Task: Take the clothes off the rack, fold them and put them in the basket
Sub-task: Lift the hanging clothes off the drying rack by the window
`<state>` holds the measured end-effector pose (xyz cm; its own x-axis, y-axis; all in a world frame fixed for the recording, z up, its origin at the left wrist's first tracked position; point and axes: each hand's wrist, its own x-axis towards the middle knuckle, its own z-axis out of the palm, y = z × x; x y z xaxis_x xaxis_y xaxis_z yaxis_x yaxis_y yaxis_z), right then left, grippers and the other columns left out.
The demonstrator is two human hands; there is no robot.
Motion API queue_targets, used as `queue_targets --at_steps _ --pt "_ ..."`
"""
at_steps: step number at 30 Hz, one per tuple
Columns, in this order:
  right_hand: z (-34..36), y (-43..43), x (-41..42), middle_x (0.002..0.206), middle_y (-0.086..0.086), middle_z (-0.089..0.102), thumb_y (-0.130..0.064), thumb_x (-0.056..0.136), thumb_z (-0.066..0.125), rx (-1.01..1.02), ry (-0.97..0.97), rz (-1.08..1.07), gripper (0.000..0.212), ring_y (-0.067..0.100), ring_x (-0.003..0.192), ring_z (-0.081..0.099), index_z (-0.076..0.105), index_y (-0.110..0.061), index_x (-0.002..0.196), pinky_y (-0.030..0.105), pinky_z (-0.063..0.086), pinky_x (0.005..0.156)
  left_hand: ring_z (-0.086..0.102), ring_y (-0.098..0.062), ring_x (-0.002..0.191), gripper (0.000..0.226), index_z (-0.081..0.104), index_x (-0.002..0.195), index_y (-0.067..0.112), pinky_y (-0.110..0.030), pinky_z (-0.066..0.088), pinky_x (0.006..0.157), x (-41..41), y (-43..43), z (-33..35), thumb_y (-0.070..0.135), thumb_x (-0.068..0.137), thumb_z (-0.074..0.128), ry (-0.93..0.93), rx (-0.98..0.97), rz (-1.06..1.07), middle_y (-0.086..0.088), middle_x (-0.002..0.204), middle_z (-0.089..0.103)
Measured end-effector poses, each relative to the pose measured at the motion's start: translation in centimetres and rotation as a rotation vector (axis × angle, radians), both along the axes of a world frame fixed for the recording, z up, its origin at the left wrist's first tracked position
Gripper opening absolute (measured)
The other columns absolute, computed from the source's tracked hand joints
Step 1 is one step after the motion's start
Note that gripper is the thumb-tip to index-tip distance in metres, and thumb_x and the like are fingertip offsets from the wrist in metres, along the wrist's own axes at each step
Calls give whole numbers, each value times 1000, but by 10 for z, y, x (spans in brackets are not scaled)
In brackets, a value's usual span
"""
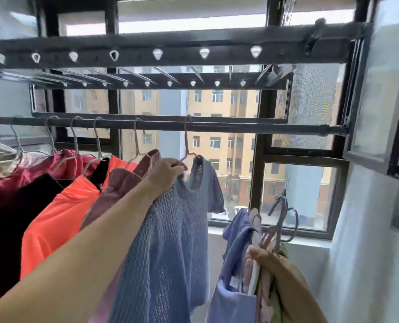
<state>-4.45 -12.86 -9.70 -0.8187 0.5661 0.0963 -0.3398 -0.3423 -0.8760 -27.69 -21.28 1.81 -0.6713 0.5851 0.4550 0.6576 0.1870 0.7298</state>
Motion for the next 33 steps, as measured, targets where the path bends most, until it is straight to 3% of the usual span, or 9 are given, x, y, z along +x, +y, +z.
queue_targets --at_steps 2,6,12,15,17,21,25,30,33 --pt "1 1 -1 78 37 45 -26 49 88 -36 21 14 50 35 66 49 63 5 80 40 45 67 39 -5 53 16 60 94 5 -9 37 40 6 -15 16 9 96 45 22 42 7 -4 75 53" --pt "3 5 -7 71 17 63 -5 71 73 -83 114 114 14 22 57 62 65 -1 81 29 54 53 44 3 45 10 59 95 16 -8 34 39 33 -52 21 16 95 49 132 10 1 1 73 56" --pt "10 -10 -35 80 35 49 -28 47 89 -46 49 95 58 38 65 49 59 8 80 44 48 66 51 1 56 23 56 80 19 -16 40 56 102 -48 -80 30 96 43 202 14 -137 4 70 57" --pt "12 -16 -46 60 24 54 -16 61 78 -122 81 144 32 27 45 54 59 8 69 32 54 51 58 -17 74 63 57 92 19 -35 45 68 117 -46 -111 64 87 12 483 -79 -37 -1 84 60" --pt "14 -20 -51 51 17 50 -23 62 83 -66 25 113 40 22 37 50 55 5 60 26 49 43 58 -18 68 62 54 88 21 -30 44 62 114 -49 -117 60 91 5 562 -52 -36 3 78 58" --pt "12 -24 -62 48 9 44 -19 61 80 -24 -62 72 37 20 33 45 51 4 61 23 44 38 53 -9 54 46 54 75 20 -22 40 47 102 -52 -125 37 100 18 799 -38 -10 8 64 56" --pt "13 -27 -68 50 8 46 -4 52 77 -9 -99 58 24 16 39 44 57 -3 65 19 40 36 54 -8 51 58 56 70 21 -20 40 47 107 -49 -125 41 100 10 741 -124 31 9 61 56" --pt "24 -37 -62 40 17 50 2 73 56 -45 -56 128 14 21 30 49 55 9 60 21 43 33 62 -25 87 46 60 102 13 -32 51 76 76 -69 -68 51 95 36 464 -178 -127 -7 97 64" --pt "18 -40 -63 45 19 51 -2 45 80 -64 -78 213 30 24 34 52 56 6 61 26 47 36 60 -30 93 45 59 106 5 -35 44 80 -2 -85 -26 46 91 50 660 -80 274 -14 99 61"
